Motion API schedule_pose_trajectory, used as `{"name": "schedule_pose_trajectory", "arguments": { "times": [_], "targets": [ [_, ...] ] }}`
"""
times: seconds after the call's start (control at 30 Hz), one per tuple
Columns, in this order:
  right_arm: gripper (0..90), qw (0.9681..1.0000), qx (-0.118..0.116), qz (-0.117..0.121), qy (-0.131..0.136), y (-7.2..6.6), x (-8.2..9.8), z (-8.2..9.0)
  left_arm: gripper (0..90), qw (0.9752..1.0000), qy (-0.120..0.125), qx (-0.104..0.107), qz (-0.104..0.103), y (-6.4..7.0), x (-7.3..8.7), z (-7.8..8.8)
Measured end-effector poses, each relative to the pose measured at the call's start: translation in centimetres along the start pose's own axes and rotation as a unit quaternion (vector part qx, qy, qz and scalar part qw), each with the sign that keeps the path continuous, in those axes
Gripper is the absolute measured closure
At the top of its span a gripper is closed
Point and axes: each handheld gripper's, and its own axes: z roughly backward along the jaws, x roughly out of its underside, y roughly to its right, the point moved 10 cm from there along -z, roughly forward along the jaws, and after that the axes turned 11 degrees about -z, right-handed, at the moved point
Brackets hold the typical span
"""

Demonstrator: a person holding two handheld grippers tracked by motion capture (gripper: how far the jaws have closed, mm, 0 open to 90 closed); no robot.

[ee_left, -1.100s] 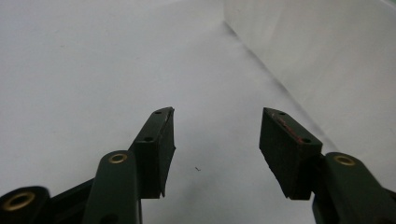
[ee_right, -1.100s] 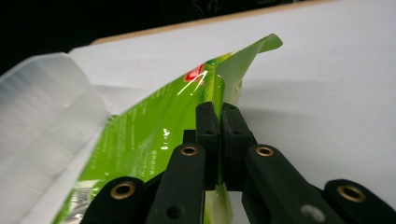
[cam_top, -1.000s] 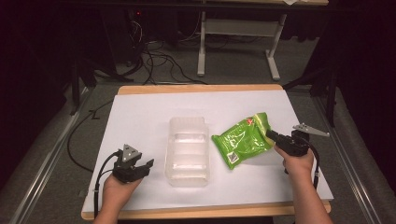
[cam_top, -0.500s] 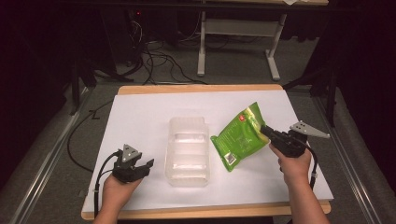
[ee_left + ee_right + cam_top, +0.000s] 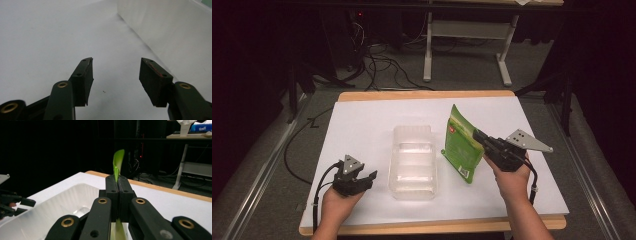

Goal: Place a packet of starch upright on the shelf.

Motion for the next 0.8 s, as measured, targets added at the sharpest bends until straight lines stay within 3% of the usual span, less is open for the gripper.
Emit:
{"name": "schedule_pose_trajectory", "arguments": {
  "times": [0.17,0.4,0.67,0.8],
  "targets": [
    [89.8,0.9996,0.018,0.005,0.02,0.2,-1.1,-0.1,45.1,1.0,-0.001,0.0,-0.003,0.1,0.0,0.0],
    [89.9,0.9985,0.019,0.008,0.05,-0.1,-2.4,-0.1,45.0,1.0,-0.001,-0.002,-0.006,0.1,0.0,0.0],
    [89.7,0.9995,0.011,0.024,0.018,-1.0,0.3,-0.2,45.0,1.0,0.002,-0.001,-0.008,0.2,-0.1,0.2],
    [89.7,0.9991,0.006,0.027,0.032,-1.6,-0.3,0.4,44.9,0.9999,0.0,0.0,-0.01,0.2,-0.1,0.1]
  ]
}}
